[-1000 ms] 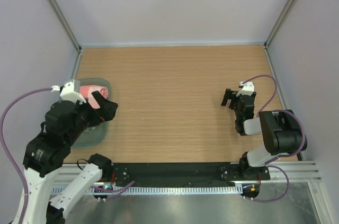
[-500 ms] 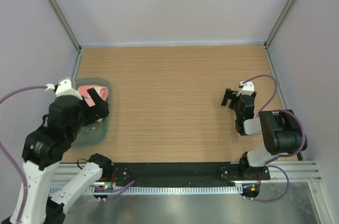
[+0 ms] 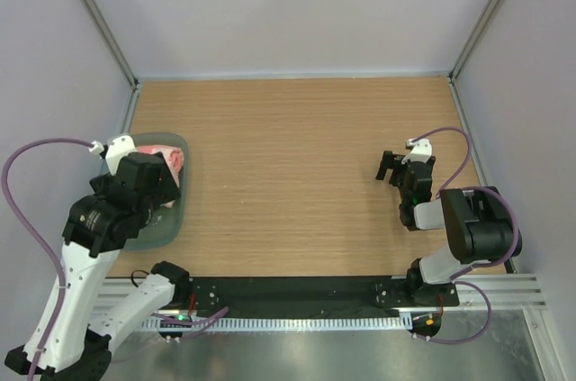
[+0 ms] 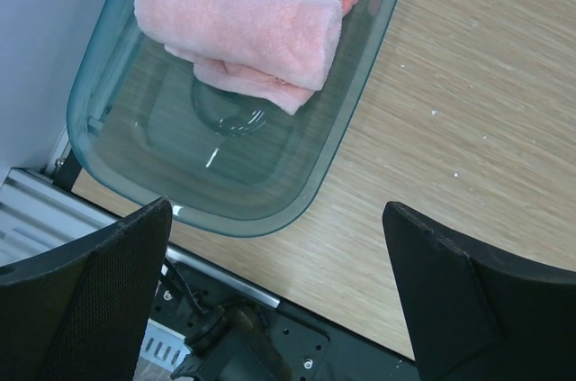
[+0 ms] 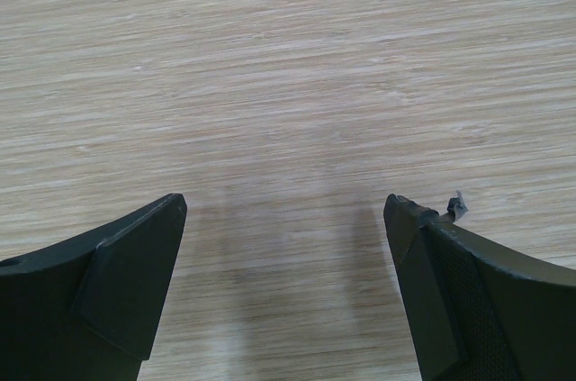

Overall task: Roll the towels
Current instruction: Place the rolled towel into the container

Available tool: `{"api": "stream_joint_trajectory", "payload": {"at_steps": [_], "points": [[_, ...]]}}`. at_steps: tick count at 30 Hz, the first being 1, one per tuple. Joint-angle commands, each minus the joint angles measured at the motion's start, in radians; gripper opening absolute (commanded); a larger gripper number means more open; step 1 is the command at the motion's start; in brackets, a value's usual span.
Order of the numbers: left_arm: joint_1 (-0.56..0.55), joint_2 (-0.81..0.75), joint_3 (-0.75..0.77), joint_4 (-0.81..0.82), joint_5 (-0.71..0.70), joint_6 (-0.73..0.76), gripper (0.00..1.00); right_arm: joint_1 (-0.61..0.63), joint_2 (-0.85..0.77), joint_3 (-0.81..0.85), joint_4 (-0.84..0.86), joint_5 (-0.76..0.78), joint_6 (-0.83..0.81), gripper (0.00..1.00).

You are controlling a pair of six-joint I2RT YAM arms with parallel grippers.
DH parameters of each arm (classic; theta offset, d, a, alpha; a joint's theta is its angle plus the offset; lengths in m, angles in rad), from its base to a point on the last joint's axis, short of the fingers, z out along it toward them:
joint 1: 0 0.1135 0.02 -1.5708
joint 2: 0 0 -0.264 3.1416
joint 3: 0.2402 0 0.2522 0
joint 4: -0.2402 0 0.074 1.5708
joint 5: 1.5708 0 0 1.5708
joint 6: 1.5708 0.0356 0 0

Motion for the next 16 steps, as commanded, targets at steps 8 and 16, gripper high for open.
{"api": "stream_joint_trajectory", "payload": {"at_steps": [8, 16], "points": [[-0.001, 0.055, -0.002, -0.157, -0.053, -0.022, 1.0, 0.003, -0.003, 0.023, 0.081, 0.005, -0.015, 1.0], [-0.001, 0.055, 0.026, -0.101, -0.028, 0.035, 1.0, 0.003, -0.004, 0.023, 0.081, 0.005, -0.013, 1.0]]}}
